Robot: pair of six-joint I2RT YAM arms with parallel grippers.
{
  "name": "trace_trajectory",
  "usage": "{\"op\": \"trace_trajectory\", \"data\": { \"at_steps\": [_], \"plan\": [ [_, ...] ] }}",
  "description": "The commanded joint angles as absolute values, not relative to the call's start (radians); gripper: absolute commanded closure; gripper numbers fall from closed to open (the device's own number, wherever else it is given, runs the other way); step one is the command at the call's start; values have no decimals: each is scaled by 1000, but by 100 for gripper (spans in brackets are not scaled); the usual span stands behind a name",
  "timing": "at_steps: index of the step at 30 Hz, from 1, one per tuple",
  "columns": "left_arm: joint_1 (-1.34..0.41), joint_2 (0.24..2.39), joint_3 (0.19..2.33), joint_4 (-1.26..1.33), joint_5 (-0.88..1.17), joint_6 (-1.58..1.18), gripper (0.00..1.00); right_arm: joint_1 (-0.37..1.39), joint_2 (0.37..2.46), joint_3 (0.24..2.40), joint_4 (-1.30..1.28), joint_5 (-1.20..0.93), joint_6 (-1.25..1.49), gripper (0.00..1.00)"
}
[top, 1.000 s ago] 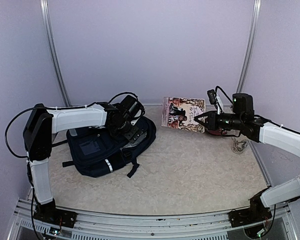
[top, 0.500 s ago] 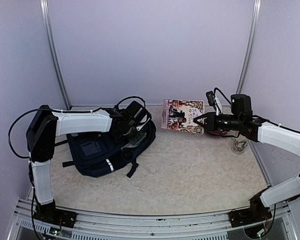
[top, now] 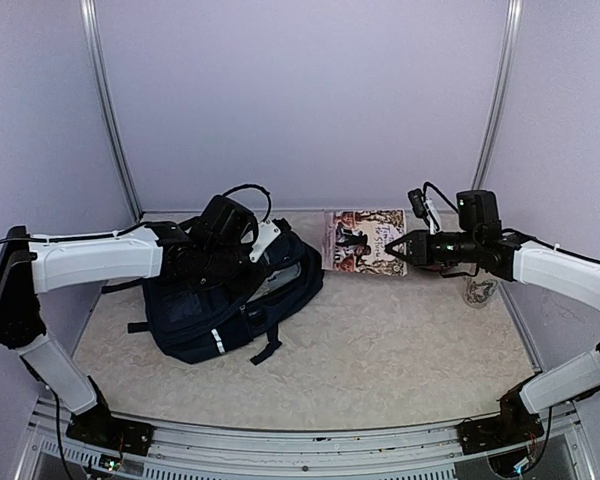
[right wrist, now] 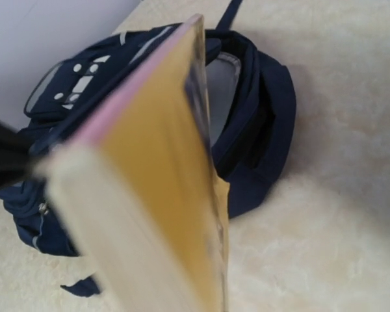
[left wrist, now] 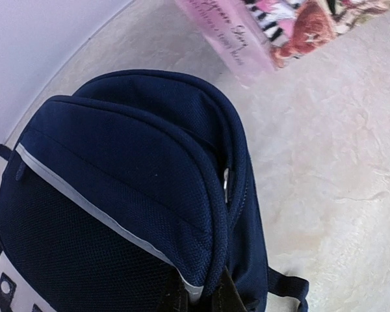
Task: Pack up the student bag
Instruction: Pick up the largest pocket of the bag from the student bag, then place the book in the largest pocket of the bag.
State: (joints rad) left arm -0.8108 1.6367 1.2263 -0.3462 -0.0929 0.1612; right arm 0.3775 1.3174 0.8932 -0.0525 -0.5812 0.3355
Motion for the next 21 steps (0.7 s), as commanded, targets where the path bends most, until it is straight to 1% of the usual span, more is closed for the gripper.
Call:
{"op": "trace_trajectory", "data": {
  "at_steps": [1,3,6,10,12,15,21],
  "plan": [
    [-910,1516,1132,-254,47,216,100,384,1273,913,-91,-557,341,100],
    [-954,1468,1076,-264,24,217,100,383,1274,903,-112,-550,348,100],
    [-977,1382,1003,-195,-70,152,100,383,1293,871,-111,-595,408,100],
    [-978,1232,883,-1,-181,116,100,391,1310,806,6,-699,586,100],
    [-979,1185,853,56,-212,117,100,403,1319,784,75,-754,662,100],
    [-981,1148,842,80,-236,138,100,434,1330,780,100,-797,724,100],
    [-1010,1162,849,87,-290,201,100,485,1375,741,269,-939,900,100]
  ]
}}
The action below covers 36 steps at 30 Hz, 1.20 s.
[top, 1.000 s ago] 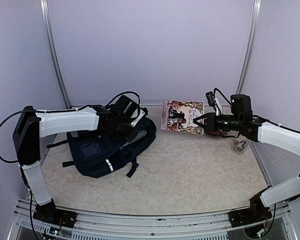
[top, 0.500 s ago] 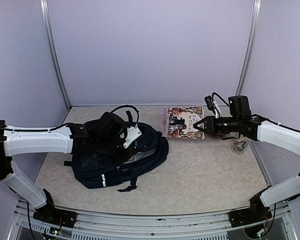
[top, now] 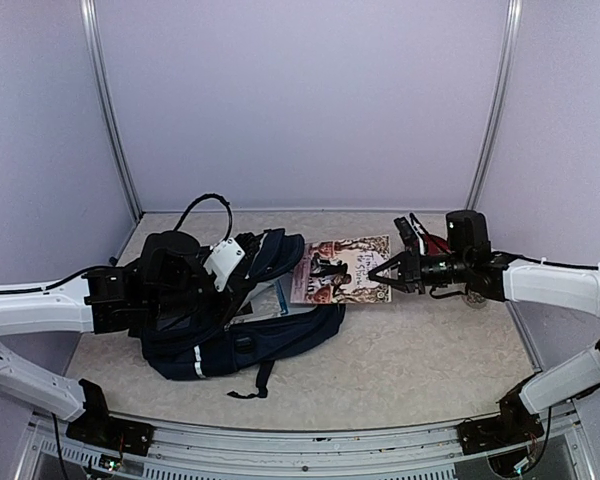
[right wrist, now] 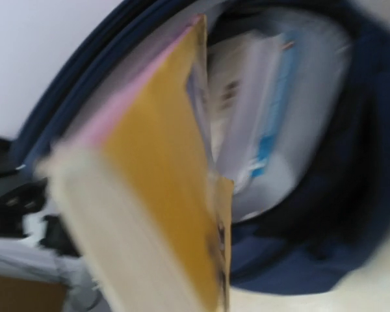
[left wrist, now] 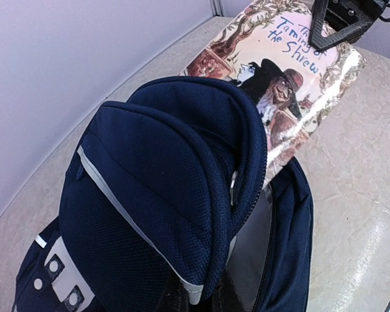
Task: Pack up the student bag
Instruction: Place the book in the largest pocket of the bag.
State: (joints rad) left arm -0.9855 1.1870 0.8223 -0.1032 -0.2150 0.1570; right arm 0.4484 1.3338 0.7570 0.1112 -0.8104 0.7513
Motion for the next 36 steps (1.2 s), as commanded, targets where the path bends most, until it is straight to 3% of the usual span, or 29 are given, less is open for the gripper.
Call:
{"op": "trace_trajectory", "data": {
  "at_steps": [1,16,24,31,34,36],
  "plan": [
    [-1015,1165,852,94,-296,208,100,501,1400,755,273,-953,906,100],
    [-1049,1140,827,125,-267,256,100,619,1875,1064,508,-1005,1008,100],
    [-1047,1180,823,171,-265,270,100,727,2069,1273,468,-973,1001,98],
    [-1023,1183,817,212,-220,261,100,759,2110,1309,326,-895,905,66],
    [-1016,1179,815,207,-216,256,100,746,2057,1278,240,-834,822,44],
    [-1008,1175,809,204,-214,249,100,734,2001,1263,147,-760,749,35]
  ]
}}
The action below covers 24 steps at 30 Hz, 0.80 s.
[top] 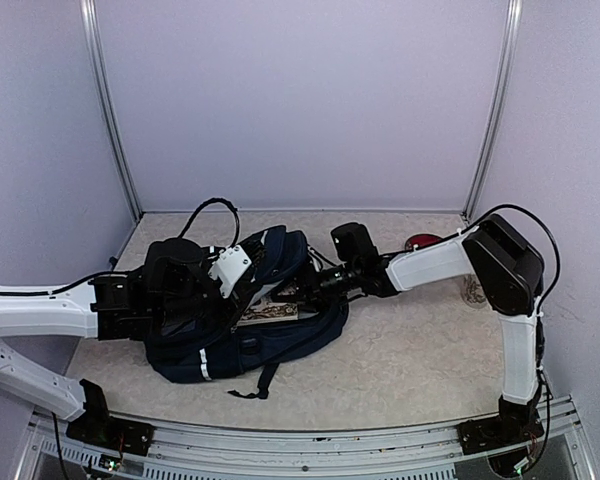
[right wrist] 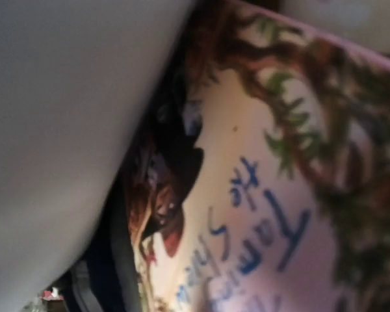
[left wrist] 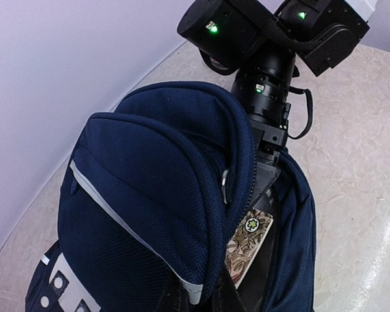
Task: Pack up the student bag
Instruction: Place the book in the largest pocket of the bag, then adjust the book in the largest pocket of the bag.
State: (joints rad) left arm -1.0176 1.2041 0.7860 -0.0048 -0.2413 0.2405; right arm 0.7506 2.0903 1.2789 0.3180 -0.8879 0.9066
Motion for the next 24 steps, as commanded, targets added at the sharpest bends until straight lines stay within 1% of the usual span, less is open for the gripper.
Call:
{"op": "trace_trajectory", "data": {
  "at_steps": [1,4,6,10,13,15,17,19,20,22,24],
  "plan": [
    [-1005,1175,805,204,-210,244,100,729,1971,1263,99,-709,712,30],
    [-998,1180,800,204,-205,235,100,726,1892,1274,-31,-616,591,15],
    [-994,1186,801,204,-205,233,100,722,1839,1274,-96,-563,543,11],
    [-994,1196,802,200,-200,230,100,698,1747,1224,-160,-450,519,11],
    [-994,1196,802,197,-200,229,100,688,1742,1209,-173,-421,520,16],
    [-994,1192,804,196,-201,230,100,687,1749,1214,-187,-388,517,22],
    [-993,1189,804,195,-199,229,100,687,1765,1219,-189,-328,511,37],
    [-994,1190,803,196,-196,228,100,687,1806,1241,-191,-286,502,59],
    [-994,1192,802,198,-195,225,100,688,1834,1257,-188,-288,498,68],
    [-994,1197,801,198,-192,222,100,691,1901,1291,-176,-340,504,80],
    [-994,1201,801,198,-188,215,100,701,1956,1314,-153,-387,521,87]
  ]
}}
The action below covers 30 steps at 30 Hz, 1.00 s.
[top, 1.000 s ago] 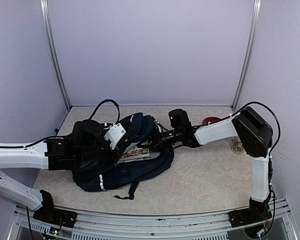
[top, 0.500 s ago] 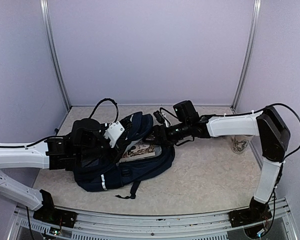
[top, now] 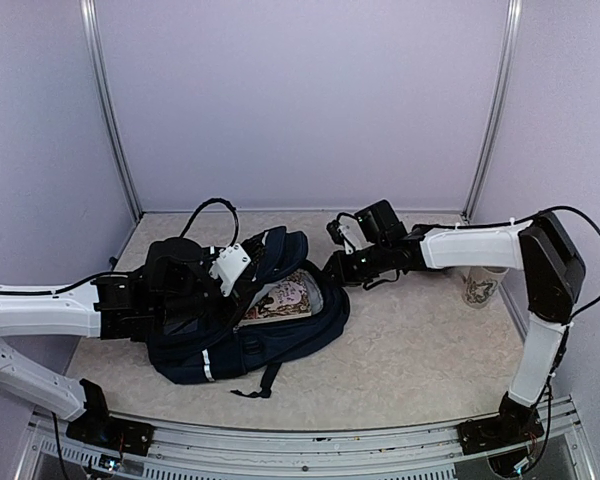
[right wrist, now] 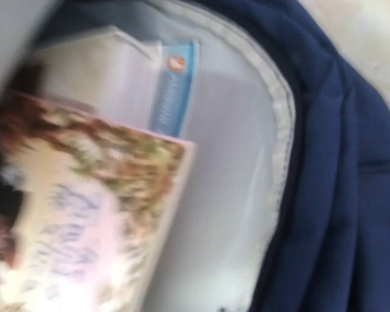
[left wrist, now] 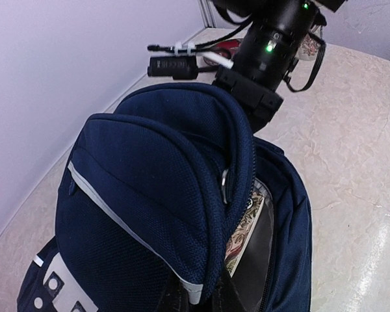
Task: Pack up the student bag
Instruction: Adjust the book in the largest pocket of the bag.
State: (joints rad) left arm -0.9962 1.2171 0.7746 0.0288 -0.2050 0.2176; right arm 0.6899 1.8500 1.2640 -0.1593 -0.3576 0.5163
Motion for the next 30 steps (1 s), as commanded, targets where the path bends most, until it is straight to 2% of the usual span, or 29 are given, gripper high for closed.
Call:
{"op": "trace_trajectory", "data": {
  "at_steps": [1,11,14,16,25,30],
  "plan": [
    [-994,1201,799,199,-187,216,100,710,1978,1322,-140,-403,527,90],
    [-994,1237,808,197,-175,223,100,835,2177,1610,-162,-451,513,97],
    [-994,1241,810,189,-174,218,100,830,2164,1600,-170,-428,510,97],
    [-993,1242,806,189,-168,209,100,811,2131,1547,-155,-421,515,94],
    [-985,1342,833,198,-189,164,100,700,1841,1253,-126,-379,479,68],
    [-982,1404,859,248,-134,168,100,638,1634,1070,-176,-236,466,59]
  ]
}}
